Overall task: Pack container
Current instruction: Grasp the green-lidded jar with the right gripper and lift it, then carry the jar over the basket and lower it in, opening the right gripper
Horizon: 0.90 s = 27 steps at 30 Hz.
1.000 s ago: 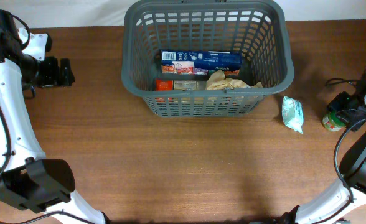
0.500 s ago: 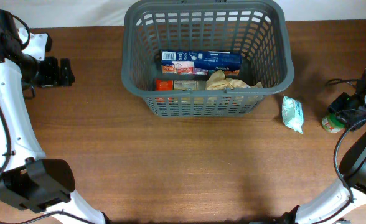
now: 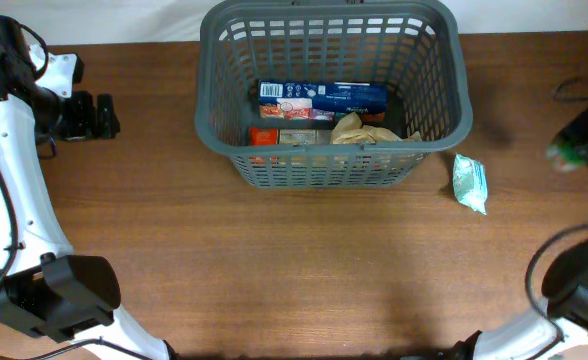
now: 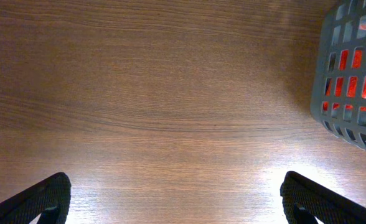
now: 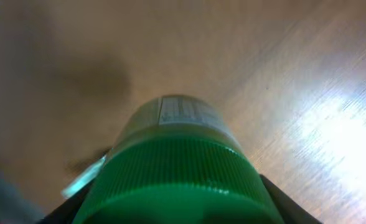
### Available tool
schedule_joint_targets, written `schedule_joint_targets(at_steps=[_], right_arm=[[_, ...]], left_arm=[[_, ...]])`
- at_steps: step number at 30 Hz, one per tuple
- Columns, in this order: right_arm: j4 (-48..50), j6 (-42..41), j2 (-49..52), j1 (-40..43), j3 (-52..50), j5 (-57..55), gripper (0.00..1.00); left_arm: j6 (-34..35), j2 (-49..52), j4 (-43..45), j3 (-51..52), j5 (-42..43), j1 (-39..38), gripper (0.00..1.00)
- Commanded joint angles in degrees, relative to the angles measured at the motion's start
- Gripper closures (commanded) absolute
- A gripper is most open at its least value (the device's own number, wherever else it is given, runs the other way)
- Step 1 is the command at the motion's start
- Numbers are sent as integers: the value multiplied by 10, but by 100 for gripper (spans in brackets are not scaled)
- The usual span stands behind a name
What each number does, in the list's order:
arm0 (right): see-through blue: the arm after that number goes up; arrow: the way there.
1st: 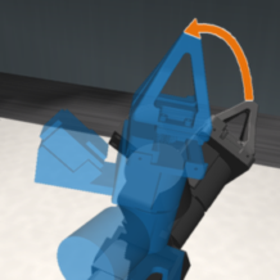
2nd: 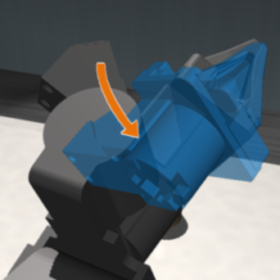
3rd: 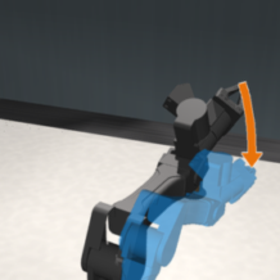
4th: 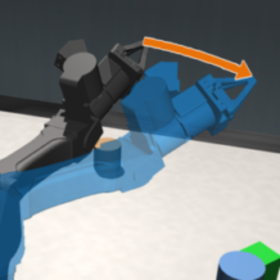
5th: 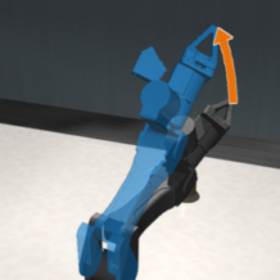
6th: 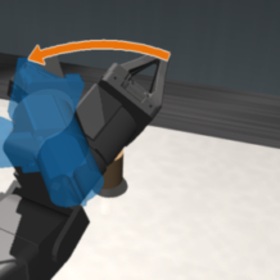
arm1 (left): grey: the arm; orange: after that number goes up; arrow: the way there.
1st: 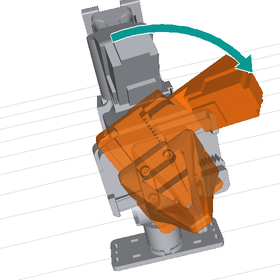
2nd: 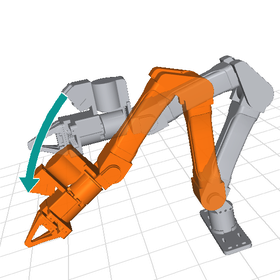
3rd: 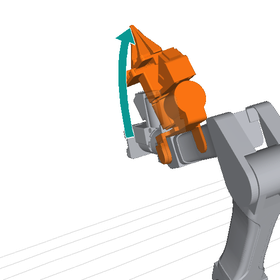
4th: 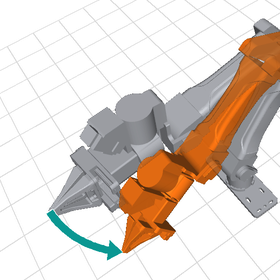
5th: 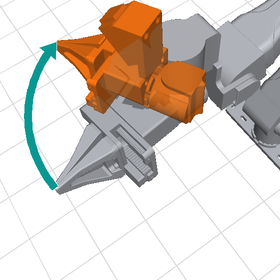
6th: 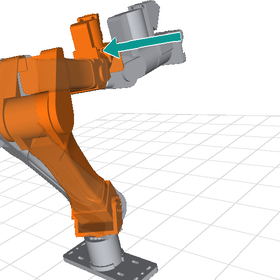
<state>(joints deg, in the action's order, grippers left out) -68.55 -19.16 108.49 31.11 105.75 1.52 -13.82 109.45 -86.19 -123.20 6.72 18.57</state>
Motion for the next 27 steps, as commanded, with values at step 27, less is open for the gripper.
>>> schedule_joint_targets(at_steps=[27], right_arm=[[2, 69, 10, -470, 172, 64, 90]], left_arm=[[7, 3, 0, 3, 8, 3, 1]])
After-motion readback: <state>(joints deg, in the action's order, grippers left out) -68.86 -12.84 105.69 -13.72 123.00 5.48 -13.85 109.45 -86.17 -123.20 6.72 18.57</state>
